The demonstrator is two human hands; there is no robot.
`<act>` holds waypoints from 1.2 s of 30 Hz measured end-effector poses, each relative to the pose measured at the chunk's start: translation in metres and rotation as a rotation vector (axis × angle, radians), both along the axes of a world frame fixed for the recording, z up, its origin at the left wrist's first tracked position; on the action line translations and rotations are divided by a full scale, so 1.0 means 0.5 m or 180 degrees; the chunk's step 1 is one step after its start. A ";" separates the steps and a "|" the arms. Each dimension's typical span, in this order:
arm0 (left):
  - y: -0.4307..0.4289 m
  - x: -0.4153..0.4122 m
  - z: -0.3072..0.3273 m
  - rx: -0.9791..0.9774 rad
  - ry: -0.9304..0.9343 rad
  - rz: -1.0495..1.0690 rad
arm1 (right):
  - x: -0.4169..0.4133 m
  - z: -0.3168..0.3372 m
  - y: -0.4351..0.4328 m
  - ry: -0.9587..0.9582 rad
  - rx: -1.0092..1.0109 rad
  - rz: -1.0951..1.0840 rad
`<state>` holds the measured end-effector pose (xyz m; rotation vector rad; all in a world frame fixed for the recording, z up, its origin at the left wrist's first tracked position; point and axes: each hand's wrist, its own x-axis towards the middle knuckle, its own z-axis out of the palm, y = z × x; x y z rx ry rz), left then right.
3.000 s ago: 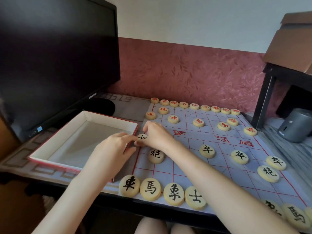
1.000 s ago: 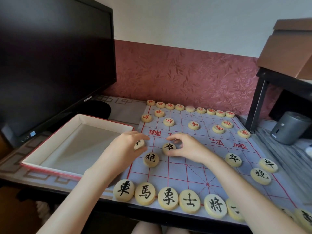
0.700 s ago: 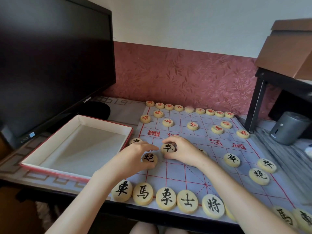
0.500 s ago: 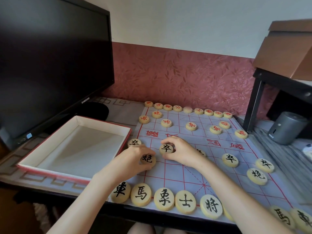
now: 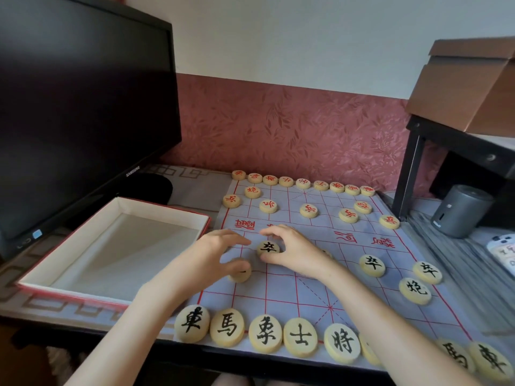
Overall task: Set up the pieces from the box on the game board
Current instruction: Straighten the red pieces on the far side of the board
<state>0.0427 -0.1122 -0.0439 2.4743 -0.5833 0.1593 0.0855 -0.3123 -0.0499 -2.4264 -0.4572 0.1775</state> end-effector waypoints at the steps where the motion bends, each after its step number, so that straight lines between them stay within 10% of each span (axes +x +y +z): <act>1: 0.004 0.010 0.008 0.0010 -0.0058 0.0039 | 0.003 0.004 -0.002 -0.0019 -0.0012 0.0004; 36: 0.003 0.389 -0.020 0.0107 0.0391 0.1284 | 0.275 0.012 0.047 -0.0327 -0.0683 -0.1168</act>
